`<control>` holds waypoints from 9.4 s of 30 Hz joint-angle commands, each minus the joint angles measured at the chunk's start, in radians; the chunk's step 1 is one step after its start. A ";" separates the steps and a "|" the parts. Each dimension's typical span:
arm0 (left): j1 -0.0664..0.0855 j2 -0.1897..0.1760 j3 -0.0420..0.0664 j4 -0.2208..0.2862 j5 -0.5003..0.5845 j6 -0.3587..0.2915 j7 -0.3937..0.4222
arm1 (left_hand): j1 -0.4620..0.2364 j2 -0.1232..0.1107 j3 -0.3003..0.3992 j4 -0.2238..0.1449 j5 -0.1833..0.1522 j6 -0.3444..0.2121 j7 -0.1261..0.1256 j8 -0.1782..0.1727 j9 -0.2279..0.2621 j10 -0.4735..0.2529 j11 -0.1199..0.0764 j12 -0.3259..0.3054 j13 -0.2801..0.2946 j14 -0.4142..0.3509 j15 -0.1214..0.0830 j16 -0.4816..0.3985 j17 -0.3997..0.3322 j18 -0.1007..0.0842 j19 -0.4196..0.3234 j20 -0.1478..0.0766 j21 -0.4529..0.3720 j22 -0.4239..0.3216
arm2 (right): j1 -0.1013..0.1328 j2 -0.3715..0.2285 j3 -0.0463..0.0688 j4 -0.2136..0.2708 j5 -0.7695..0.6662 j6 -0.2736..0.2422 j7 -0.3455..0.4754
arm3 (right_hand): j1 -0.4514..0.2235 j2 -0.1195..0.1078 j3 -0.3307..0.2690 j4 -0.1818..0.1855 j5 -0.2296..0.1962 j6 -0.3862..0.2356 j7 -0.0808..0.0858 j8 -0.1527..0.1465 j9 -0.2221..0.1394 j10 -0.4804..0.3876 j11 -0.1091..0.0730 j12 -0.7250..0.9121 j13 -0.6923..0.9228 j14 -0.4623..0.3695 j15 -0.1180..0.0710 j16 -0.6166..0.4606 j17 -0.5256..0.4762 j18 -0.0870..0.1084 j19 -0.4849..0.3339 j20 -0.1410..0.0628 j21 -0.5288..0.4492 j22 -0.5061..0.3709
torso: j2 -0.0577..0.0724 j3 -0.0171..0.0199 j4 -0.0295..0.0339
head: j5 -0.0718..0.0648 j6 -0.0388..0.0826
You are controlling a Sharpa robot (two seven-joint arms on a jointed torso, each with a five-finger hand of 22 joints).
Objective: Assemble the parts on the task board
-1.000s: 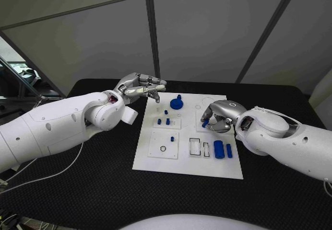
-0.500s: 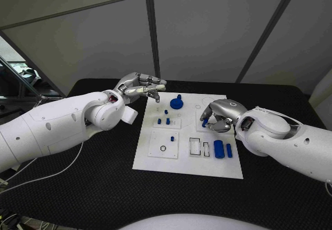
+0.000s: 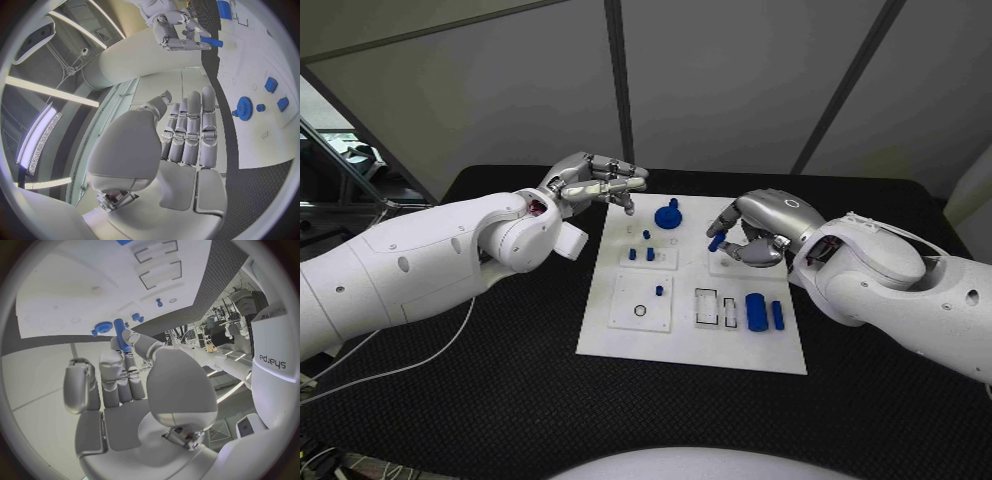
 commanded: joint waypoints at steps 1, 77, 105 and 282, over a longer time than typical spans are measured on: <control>0.001 0.003 0.001 -0.001 0.005 0.010 0.010 | -0.005 -0.002 -0.003 0.001 -0.004 -0.002 0.003 -0.005 0.002 0.002 0.005 -0.006 0.001 0.003 0.002 -0.005 -0.002 -0.013 0.005 0.000 -0.003 -0.001 | 0.001 0.022 0.003 0.022 0.027 -0.035 0.026 | 0.010 -0.002 0.002 -0.004 0.008 0.005 0.001 0.001 0.001 0.014 -0.005 -0.002 0.001 -0.001 -0.006 0.006 0.000 -0.012 0.006 -0.001 0.005 0.010 | 0.002 -0.0004 0.0017 | 0.002 0.000; 0.002 0.021 0.001 -0.013 0.005 0.013 0.012 | -0.004 0.001 -0.004 0.002 -0.004 -0.001 0.003 -0.006 0.002 0.002 0.005 -0.007 0.002 0.003 0.002 -0.007 -0.002 -0.013 0.007 -0.001 -0.006 -0.004 | -0.041 0.267 -0.135 -0.099 -0.025 0.061 0.041 | 0.009 0.003 0.008 -0.003 0.013 -0.004 0.005 -0.004 -0.002 0.006 0.000 -0.017 -0.002 -0.004 -0.003 0.005 -0.004 -0.010 0.000 0.000 0.001 0.001 | 0.002 0.0000 -0.0001 | 0.035 -0.027; 0.002 0.019 0.001 -0.013 0.005 0.014 0.010 | -0.004 0.001 -0.004 0.002 -0.004 -0.001 0.003 -0.006 0.002 0.002 0.005 -0.007 0.002 0.003 0.002 -0.007 -0.002 -0.013 0.007 -0.001 -0.006 -0.004 | -0.041 0.258 -0.135 -0.057 -0.098 0.069 -0.008 | 0.001 -0.003 0.003 -0.001 0.009 -0.001 0.004 -0.003 -0.001 0.009 -0.001 -0.021 -0.001 -0.005 -0.003 0.007 -0.004 -0.009 -0.001 0.001 0.000 0.000 | 0.002 -0.0004 0.0006 | 0.034 -0.028; -0.001 -0.003 -0.007 -0.014 0.021 0.018 0.000 | -0.002 0.001 -0.007 0.003 -0.004 -0.001 0.003 -0.008 0.003 0.002 0.005 -0.008 0.003 0.003 0.002 -0.011 -0.001 -0.013 0.012 -0.001 -0.014 -0.012 | -0.091 -0.174 -0.117 0.153 0.317 -0.049 -0.467 | -0.155 -0.121 -0.508 0.464 0.007 -0.046 -0.083 0.100 0.517 0.242 -0.097 1.288 1.280 0.085 -0.074 0.505 0.571 -0.070 0.145 -0.066 0.150 0.263 | -0.014 -0.0116 -0.0171 | -0.101 -0.021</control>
